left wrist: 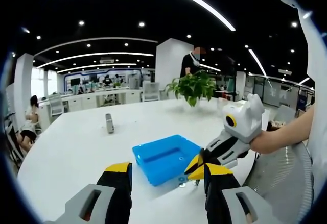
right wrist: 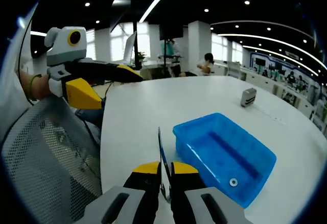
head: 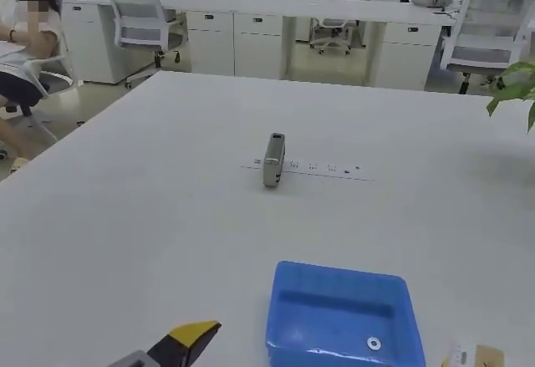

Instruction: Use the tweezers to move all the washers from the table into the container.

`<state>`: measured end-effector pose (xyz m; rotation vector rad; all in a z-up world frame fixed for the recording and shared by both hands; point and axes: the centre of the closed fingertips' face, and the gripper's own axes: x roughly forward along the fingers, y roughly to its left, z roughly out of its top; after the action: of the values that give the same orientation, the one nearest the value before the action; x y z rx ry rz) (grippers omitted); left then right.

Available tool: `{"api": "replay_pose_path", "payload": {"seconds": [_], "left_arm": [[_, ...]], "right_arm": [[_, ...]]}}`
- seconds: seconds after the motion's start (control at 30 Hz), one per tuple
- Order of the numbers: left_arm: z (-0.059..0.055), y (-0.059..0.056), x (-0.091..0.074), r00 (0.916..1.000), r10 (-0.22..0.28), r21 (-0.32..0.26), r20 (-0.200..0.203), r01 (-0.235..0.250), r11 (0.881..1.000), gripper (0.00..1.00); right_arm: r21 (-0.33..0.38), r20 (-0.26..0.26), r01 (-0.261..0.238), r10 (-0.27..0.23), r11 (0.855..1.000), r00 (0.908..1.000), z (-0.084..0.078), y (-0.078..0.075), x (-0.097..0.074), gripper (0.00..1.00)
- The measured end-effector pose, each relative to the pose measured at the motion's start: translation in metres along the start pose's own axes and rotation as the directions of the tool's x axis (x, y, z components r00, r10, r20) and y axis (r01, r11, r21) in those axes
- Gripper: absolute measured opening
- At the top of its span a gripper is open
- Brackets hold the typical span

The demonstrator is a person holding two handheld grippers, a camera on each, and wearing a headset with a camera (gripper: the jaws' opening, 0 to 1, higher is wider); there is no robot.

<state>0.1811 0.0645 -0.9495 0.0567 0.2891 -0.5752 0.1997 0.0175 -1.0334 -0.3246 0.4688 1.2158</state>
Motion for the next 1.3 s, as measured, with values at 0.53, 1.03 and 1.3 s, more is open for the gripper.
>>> {"api": "replay_pose_path", "payload": {"seconds": [0.53, 1.03, 1.3], "left_arm": [[0.0, -0.002, 0.001, 0.9999, -0.013, -0.003, 0.001, 0.013, 1.0, 0.55], [0.001, -0.001, 0.0, 0.9998, -0.011, -0.011, 0.016, 0.011, 1.0, 0.55], [0.003, 0.0, -0.001, 0.9997, -0.009, -0.017, 0.023, 0.009, 1.0, 0.55]], "right_arm": [[0.089, 0.005, 0.036, -0.036, 0.995, 0.9993, -0.005, -0.011, -0.01, 0.02], [0.147, 0.062, 0.051, -0.061, 0.988, 0.9962, 0.011, -0.017, -0.02, 0.02], [0.126, 0.085, 0.04, -0.051, 0.991, 0.9951, 0.027, -0.014, -0.024, 0.02]]}}
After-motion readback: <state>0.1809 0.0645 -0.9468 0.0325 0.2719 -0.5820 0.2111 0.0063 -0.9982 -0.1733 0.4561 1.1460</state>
